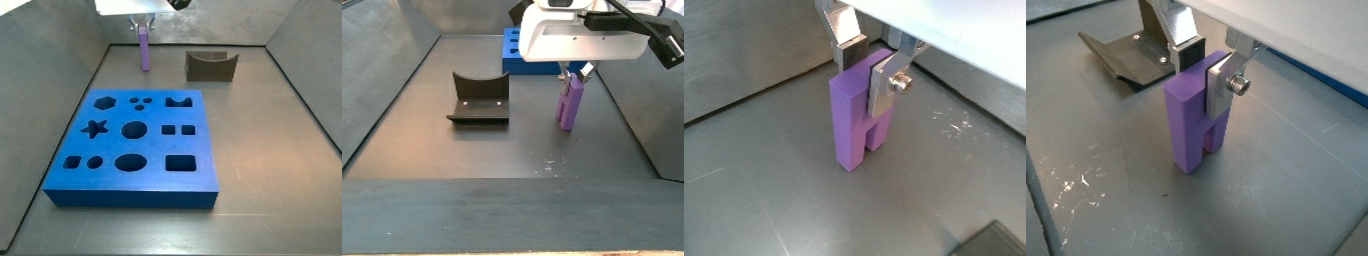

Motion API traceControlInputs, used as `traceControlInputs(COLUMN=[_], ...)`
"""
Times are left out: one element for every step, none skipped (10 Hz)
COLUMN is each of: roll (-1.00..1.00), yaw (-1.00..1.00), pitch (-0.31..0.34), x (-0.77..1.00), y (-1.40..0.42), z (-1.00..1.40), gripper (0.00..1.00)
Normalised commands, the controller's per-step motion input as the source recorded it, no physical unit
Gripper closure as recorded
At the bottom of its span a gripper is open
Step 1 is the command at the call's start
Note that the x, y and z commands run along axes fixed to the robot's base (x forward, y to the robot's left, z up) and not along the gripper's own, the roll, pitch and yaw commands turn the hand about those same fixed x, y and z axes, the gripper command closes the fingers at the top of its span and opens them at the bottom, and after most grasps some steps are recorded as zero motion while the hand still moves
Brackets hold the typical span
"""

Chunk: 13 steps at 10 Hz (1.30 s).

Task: Pick up the double-square object. Move to above the board. Insert the double-square object.
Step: Pick up the double-square object, then move to above the board.

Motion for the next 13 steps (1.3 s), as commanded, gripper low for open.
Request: traceControlInputs(roll=[0.00, 0.00, 0.00, 0.00, 0.00, 0.00, 0.25, 0.26, 0.25, 0.24, 0.20, 0.16, 0.13], yaw=[0.00, 0.00, 0.00, 0.00, 0.00, 0.00, -0.31, -0.29, -0.19, -0.12, -0.07, -0.04, -0.02], pitch=[0.000, 0.000, 0.000, 0.000, 0.000, 0.000, -0.094, -0.175, -0.159, -0.121, -0.049, 0.006, 0.053], x=[0.00, 0.00, 0.00, 0.00, 0.00, 0.00, -0.27, -0.26, -0.26, -0.25, -0.24, -0.23, -0.22], y=[0.00, 0.00, 0.00, 0.00, 0.00, 0.00, 0.18, 0.15, 0.13, 0.12, 0.12, 0.12, 0.11], z=[0.00, 0.00, 0.00, 0.00, 0.00, 0.00, 1.00, 1.00, 1.00, 1.00, 1.00, 1.00, 1.00], gripper=[1.00, 1.00, 1.00, 1.00, 1.00, 1.00, 1.00, 1.00, 1.00, 1.00, 1.00, 1.00, 1.00])
